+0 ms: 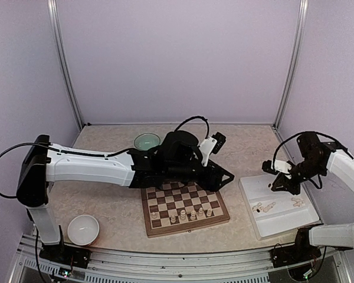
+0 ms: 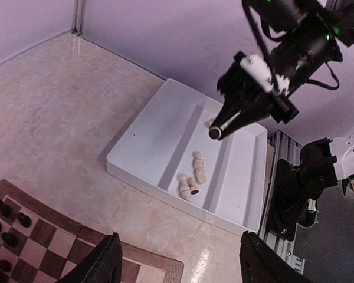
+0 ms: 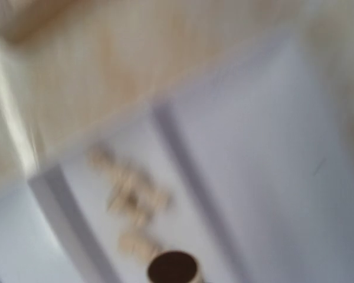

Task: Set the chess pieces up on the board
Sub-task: Pick up the storage box, then pass from the right arm to the left

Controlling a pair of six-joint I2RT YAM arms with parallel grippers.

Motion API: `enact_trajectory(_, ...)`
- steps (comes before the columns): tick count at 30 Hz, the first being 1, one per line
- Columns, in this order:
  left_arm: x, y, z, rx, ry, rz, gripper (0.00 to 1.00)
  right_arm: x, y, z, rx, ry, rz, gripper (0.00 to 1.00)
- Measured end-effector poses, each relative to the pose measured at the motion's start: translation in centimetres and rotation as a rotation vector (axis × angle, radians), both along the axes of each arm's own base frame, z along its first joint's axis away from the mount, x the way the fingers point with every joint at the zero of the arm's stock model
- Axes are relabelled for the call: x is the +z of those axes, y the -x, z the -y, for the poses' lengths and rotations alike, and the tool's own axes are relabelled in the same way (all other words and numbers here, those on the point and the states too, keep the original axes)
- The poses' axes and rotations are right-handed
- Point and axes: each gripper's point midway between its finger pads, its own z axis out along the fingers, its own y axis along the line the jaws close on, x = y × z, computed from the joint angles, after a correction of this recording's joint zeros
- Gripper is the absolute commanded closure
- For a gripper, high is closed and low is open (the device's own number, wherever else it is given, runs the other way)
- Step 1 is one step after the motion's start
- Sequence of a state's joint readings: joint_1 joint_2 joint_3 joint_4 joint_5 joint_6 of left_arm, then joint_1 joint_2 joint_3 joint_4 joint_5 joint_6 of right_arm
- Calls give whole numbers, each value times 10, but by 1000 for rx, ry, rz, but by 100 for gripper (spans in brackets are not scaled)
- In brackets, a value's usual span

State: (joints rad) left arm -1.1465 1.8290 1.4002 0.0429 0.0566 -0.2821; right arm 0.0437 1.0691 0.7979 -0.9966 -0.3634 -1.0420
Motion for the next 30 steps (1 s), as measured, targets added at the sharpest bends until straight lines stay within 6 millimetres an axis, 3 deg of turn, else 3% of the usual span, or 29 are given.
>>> enact_trajectory(4, -26, 7, 21, -25, 47, -135, 37, 51, -16, -29, 40, -161, 89, 96)
enact_trajectory(9, -23, -11, 25, -20, 158, -270, 40, 85, -7, -75, 165, -295, 109, 95)
enact_trajectory(13, -12, -21, 28, -21, 224, -324, 42, 90, 6, -103, 243, -330, 61, 95)
enact_trajectory(17, 0, -14, 40, -68, 263, -355, 45, 90, 6, -120, 268, -340, 20, 95)
enact_trajectory(30, -10, 1, 56, -151, 261, -436, 66, 88, -3, -142, 275, -300, 23, 95)
